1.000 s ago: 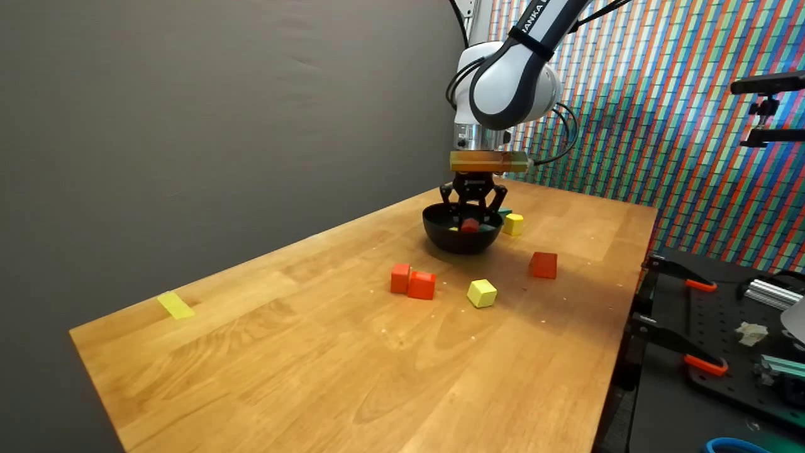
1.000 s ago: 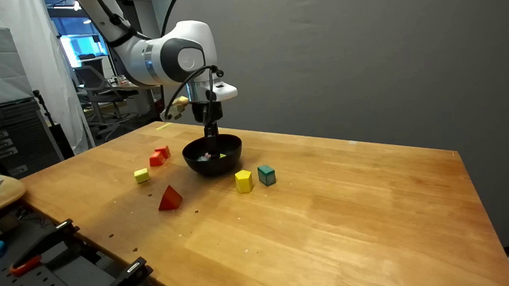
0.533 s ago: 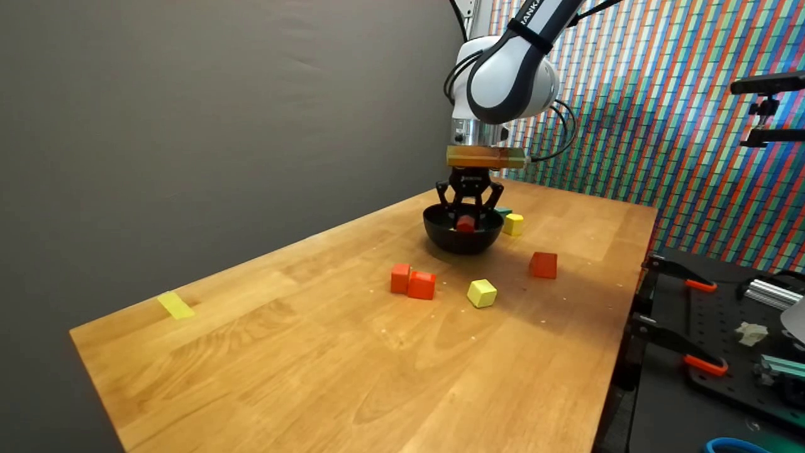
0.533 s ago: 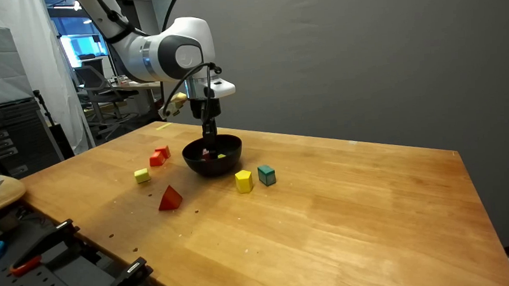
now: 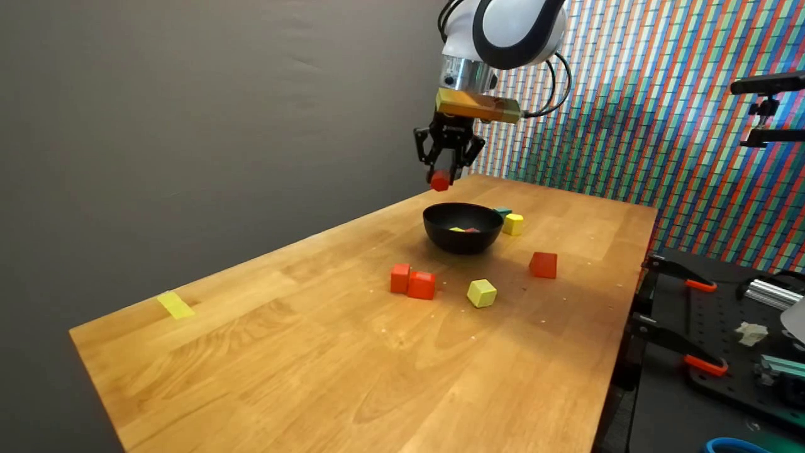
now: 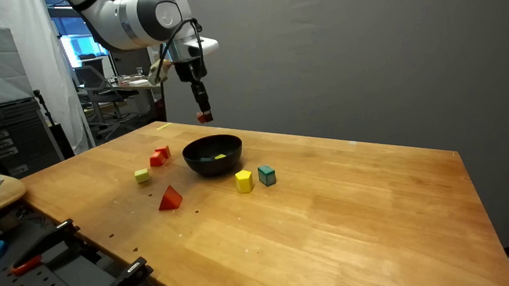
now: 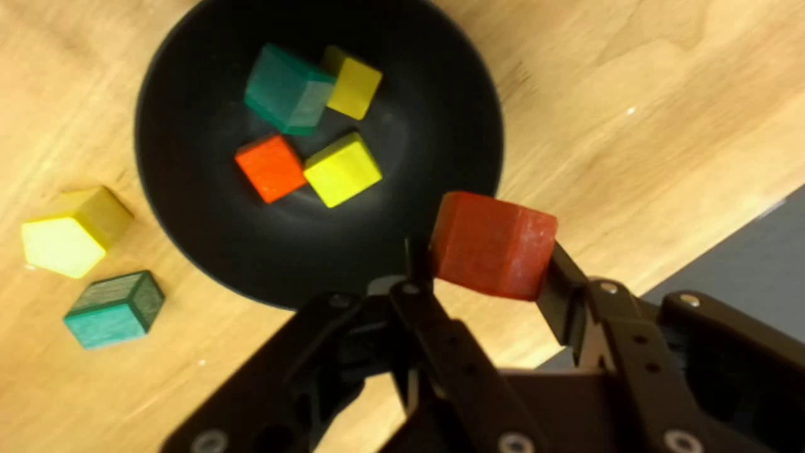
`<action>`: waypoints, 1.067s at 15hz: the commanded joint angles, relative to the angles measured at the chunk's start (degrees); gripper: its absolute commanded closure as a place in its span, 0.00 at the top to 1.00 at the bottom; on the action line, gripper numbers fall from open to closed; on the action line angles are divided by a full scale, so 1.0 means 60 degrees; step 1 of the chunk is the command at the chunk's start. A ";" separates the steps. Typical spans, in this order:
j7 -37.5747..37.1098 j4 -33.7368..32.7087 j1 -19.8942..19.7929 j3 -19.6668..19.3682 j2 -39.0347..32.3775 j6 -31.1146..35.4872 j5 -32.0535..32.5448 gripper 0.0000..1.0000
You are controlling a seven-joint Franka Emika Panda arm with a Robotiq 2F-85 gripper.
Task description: Remove the cubes from the bowl
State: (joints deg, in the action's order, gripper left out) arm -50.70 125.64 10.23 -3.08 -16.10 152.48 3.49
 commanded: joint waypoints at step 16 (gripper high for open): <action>0.0117 -0.4174 0.1411 -0.0242 -0.3749 -0.1210 0.1493 0.68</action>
State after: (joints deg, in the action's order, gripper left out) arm -53.99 104.27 18.98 -5.74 -37.51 151.51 14.76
